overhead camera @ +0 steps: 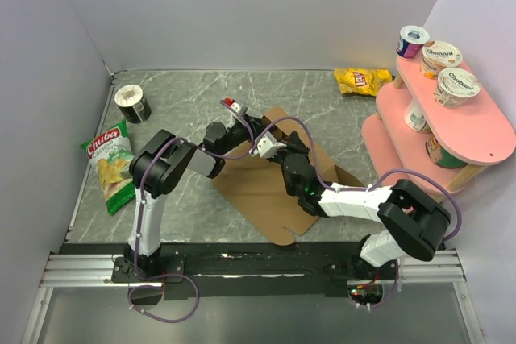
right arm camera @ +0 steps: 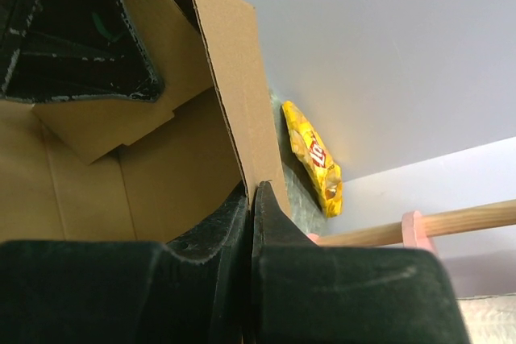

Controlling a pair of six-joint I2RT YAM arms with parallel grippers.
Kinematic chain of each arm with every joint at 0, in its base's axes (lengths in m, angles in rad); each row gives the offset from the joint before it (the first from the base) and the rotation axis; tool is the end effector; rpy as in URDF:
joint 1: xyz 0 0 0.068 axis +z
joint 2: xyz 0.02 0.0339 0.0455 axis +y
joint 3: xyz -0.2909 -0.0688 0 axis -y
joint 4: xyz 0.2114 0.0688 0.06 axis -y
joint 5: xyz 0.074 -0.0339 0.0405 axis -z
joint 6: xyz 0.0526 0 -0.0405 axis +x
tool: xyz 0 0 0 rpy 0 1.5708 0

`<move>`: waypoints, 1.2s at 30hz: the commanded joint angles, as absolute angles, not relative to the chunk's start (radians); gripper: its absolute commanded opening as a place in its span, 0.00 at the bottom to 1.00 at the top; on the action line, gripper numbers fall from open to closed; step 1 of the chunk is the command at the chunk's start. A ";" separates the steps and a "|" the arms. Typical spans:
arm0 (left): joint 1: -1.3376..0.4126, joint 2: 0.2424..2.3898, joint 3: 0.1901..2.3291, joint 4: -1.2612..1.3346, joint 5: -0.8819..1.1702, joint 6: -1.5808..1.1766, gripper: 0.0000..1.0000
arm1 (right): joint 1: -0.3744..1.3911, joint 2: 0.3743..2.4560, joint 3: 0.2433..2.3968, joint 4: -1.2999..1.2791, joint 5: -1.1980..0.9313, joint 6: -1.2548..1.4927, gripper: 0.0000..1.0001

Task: Fold the paper box

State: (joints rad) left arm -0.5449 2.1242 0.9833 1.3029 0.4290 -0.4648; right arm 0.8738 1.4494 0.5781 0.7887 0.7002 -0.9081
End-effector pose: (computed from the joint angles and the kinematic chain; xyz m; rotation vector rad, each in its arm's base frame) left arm 0.3613 -0.2446 0.2135 0.4371 1.4596 -1.1214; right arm 0.2061 0.1934 0.2697 -0.8956 1.4077 -0.6023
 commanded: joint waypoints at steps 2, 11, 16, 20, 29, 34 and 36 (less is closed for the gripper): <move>-0.587 2.094 0.950 1.454 0.236 -0.425 0.17 | 0.908 1.500 0.557 0.588 0.534 -0.700 0.00; -0.621 2.007 0.836 1.488 0.104 -0.357 0.01 | 0.939 1.476 0.555 0.566 0.557 -0.623 0.11; -0.626 1.928 0.773 1.415 0.080 -0.301 0.01 | 0.971 1.402 0.542 0.548 0.563 -0.586 0.39; -0.626 1.844 0.700 1.359 0.041 -0.244 0.01 | 1.014 1.280 0.540 0.485 0.548 -0.533 0.52; -0.626 1.694 0.670 1.116 0.015 -0.215 0.01 | 1.048 1.076 0.564 0.282 0.471 -0.416 0.76; -0.626 1.609 0.666 0.893 -0.040 -0.224 0.01 | 1.060 0.915 0.595 0.177 0.385 -0.263 0.84; -0.626 1.582 0.660 0.850 -0.054 -0.222 0.01 | 1.060 0.848 0.603 0.160 0.351 -0.226 0.84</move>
State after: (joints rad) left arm -0.6262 1.6512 0.6601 0.9703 0.0010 -0.2260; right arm 1.0561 0.9661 0.5552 0.2337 0.4385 -0.3763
